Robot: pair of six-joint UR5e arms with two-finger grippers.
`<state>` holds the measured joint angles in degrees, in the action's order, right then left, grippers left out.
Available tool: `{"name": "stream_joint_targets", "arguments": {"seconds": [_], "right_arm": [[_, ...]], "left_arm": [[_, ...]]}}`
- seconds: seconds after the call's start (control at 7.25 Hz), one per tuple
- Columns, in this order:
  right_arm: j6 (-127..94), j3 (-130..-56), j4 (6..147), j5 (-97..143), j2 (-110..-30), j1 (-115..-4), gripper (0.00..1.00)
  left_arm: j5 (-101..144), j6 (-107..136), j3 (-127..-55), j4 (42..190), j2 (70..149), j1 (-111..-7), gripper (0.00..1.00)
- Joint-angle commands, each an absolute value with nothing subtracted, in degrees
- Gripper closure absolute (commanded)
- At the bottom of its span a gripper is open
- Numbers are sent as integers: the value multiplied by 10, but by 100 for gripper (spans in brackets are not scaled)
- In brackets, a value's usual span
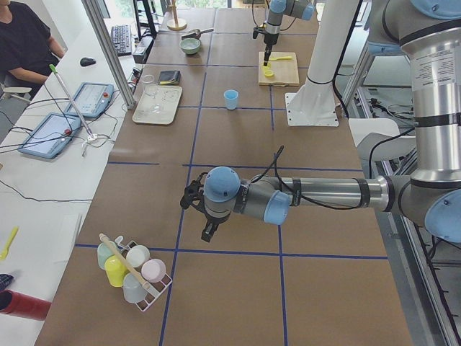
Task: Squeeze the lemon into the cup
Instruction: 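Lift the lemon slice with the right gripper and carry it over the blue cup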
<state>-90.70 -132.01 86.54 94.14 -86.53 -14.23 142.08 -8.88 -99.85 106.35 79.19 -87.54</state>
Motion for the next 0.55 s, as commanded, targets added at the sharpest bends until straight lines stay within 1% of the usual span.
{"name": "stream_joint_targets", "arguments": {"seconds": [0.0,0.14,0.41], "right_arm": [[-907,-1313,965,946,-755,-167,52],[-907,-1294,993,953,-698,-189,52],[-908,-1217,998,972,-603,-231,51]], "left_arm": [[1420,-89,-998,1063,792,-875,0],[1420,-90,-997,1063,792,-875,0],[1421,-91,-999,1065,781,-875,0]]}}
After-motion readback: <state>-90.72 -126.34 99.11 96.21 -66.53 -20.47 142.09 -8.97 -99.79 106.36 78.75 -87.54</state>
